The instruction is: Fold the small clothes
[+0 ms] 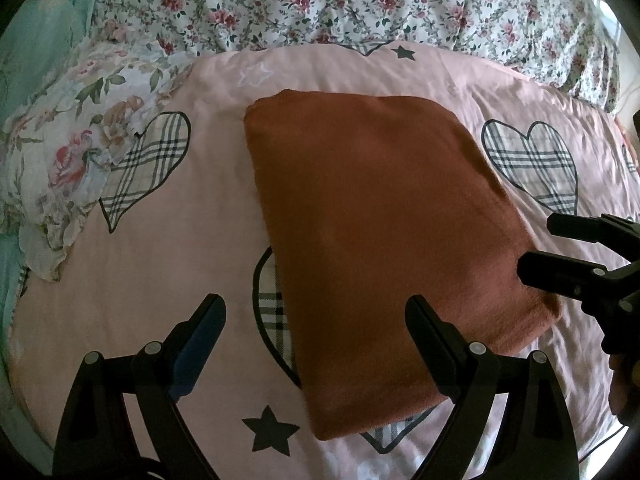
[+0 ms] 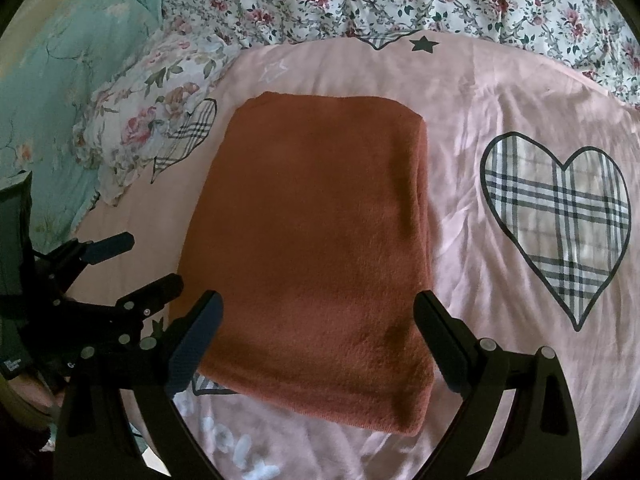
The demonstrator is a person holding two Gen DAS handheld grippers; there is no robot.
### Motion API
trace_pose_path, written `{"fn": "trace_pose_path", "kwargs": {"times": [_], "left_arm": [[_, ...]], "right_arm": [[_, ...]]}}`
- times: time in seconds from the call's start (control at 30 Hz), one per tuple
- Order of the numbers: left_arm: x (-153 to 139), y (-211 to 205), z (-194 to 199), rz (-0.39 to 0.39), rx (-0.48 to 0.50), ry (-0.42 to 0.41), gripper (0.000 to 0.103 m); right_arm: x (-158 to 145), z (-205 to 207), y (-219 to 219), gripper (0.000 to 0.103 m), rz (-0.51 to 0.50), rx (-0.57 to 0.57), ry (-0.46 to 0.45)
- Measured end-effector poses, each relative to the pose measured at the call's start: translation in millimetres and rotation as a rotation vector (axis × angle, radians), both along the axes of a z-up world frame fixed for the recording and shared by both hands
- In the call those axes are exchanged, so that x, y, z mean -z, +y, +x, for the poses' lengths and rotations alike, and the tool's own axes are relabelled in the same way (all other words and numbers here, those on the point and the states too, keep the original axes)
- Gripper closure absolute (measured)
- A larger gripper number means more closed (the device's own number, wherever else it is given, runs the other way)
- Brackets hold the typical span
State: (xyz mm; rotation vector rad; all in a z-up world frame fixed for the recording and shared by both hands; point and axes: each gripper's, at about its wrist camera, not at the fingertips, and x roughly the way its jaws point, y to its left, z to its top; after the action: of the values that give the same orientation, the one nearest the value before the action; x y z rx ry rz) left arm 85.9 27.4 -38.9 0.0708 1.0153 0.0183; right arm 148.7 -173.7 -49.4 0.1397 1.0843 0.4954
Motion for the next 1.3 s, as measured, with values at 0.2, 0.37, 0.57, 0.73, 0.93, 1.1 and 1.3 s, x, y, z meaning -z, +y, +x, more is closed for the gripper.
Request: {"fn": "trace_pose_path", "kwargs": {"times": [0.2, 0.37, 0.57, 0.73, 0.93, 1.1, 1.3], "left_arm": [[0.2, 1.0, 1.1, -0.003, -0.007, -0.002, 0.011], [0.1, 1.6, 2.8, -0.006, -0.009, 0.0, 0.011], [-0.1, 2.4, 3.2, -0.008, -0.008, -0.001, 0.011], [-0.9, 2.6, 3.7, -0.009, -0.014, -0.003, 0.011], [-2.3, 8.0, 5.3, -0.01, -0.027, -0.017, 0.011], [-3.4, 8.7, 7.6, -0.01, -0.033, -0.022, 0.011], [-3.2, 5.8, 9.5, -0.015, -0.03, -0.018, 0.011]], "right_arm": [[0.2, 1.0, -0.4, 0.007, 0.003, 0.001, 0.003], [0.3, 1.9, -0.1, 0.007, 0.003, 0.0, 0.002], [0.4, 1.7, 0.9, 0.007, 0.006, 0.002, 0.004], [0.4, 1.3, 1.0, 0.007, 0.006, 0.004, 0.003], [1.1, 2.3, 1.9, 0.007, 0.006, 0.011, 0.007], [0.5, 6.5, -0.2, 0.007, 0.004, 0.008, 0.002], [1.7, 7.7, -3.3, 0.007, 0.011, 0.011, 0.0]]}}
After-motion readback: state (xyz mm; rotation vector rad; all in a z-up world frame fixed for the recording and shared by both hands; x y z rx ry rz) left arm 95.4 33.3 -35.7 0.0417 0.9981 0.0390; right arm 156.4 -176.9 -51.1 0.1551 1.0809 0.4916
